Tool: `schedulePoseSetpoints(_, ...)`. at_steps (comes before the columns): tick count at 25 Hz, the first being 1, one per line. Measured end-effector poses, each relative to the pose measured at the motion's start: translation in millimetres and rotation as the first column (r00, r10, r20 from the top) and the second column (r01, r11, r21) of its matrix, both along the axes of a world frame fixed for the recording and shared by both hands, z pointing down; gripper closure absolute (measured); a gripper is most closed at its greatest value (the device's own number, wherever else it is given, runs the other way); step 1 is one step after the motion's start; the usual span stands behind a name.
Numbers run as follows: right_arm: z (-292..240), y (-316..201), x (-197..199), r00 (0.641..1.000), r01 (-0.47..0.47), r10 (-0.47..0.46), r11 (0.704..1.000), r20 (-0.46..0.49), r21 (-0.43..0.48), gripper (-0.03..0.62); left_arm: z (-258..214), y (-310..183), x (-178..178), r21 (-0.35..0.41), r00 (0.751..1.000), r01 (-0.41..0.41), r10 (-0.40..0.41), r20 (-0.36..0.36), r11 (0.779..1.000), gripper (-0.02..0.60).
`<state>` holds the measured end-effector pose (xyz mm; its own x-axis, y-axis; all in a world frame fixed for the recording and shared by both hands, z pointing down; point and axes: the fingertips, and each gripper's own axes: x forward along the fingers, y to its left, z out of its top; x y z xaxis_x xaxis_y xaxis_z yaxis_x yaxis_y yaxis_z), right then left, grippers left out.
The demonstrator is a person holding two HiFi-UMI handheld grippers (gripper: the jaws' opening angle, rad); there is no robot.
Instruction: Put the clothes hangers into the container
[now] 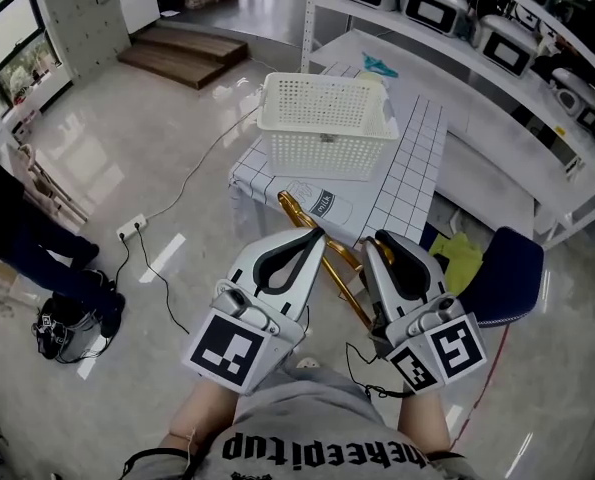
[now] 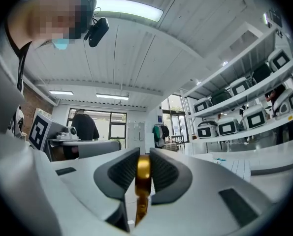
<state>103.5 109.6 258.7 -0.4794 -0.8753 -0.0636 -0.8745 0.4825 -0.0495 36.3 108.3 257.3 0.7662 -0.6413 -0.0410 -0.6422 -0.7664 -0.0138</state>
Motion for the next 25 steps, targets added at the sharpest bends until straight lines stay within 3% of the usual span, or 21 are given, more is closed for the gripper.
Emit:
schedulePoseSetpoints(14, 5.0, -11.5, 19.2, 1.000, 0.027, -0.027, 1.000, 0.012, -0.001, 0.516, 11.6, -11.1, 19.1, -0.024, 0.999, 0.025, -0.024, 0.025, 0.999, 0.566)
schedulePoseSetpoints(25, 12.0, -46.2, -4.3, 1.000, 0.013, -0.013, 1.000, 0.006, 0.007, 0.516, 19.1, -49.5, -3.0, -0.025, 1.000, -0.006, 0.007, 0.012, 1.000, 0.566)
